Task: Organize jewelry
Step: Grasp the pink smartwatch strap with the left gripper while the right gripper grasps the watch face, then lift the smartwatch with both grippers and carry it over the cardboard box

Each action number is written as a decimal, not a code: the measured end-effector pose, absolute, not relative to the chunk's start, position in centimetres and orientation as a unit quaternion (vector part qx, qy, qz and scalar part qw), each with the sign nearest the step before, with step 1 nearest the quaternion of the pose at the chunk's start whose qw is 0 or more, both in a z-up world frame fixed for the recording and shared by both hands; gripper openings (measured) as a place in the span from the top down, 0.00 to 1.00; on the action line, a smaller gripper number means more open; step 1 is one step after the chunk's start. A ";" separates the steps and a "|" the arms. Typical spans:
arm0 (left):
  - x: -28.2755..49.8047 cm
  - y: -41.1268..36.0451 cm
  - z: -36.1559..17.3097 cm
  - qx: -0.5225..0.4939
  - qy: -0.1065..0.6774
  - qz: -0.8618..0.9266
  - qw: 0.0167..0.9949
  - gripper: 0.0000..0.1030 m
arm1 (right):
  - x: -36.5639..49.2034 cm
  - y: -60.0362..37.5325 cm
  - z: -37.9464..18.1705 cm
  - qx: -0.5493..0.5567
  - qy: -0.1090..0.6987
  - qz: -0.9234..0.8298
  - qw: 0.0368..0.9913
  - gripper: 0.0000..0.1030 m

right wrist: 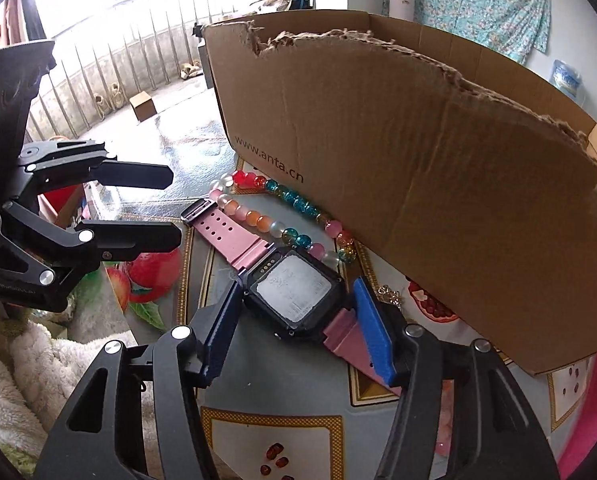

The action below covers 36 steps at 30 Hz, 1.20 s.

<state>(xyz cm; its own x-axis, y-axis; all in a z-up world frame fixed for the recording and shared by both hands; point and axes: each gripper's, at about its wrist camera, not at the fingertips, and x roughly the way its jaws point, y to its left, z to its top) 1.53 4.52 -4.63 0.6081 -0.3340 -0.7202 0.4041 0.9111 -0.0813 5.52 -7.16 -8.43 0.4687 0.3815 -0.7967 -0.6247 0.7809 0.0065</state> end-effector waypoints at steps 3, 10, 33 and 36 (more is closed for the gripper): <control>1.1 4.5 -4.5 0.053 0.390 -0.211 0.895 0.49 | 5.7 -7.2 -8.3 -0.154 0.427 0.316 0.833 0.47; -0.6 2.8 -4.0 0.132 0.371 -0.231 0.890 0.49 | 7.5 -8.2 -7.7 -0.117 0.465 0.382 0.790 0.48; 0.0 -0.7 -6.3 0.290 0.353 -0.283 0.843 0.95 | 4.5 -11.8 -6.4 -0.071 0.441 0.324 0.834 0.47; 0.0 -0.9 -6.3 0.301 0.351 -0.287 0.839 0.96 | 3.3 -11.8 -6.8 -0.111 0.419 0.275 0.858 0.54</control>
<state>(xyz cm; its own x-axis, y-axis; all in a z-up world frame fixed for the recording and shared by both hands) 0.02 -0.91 -6.27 0.5883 -0.2705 -0.7620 0.6931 0.6542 0.3029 3.27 -11.78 -6.84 0.4969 0.3785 -0.7809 -0.5654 0.8239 0.0396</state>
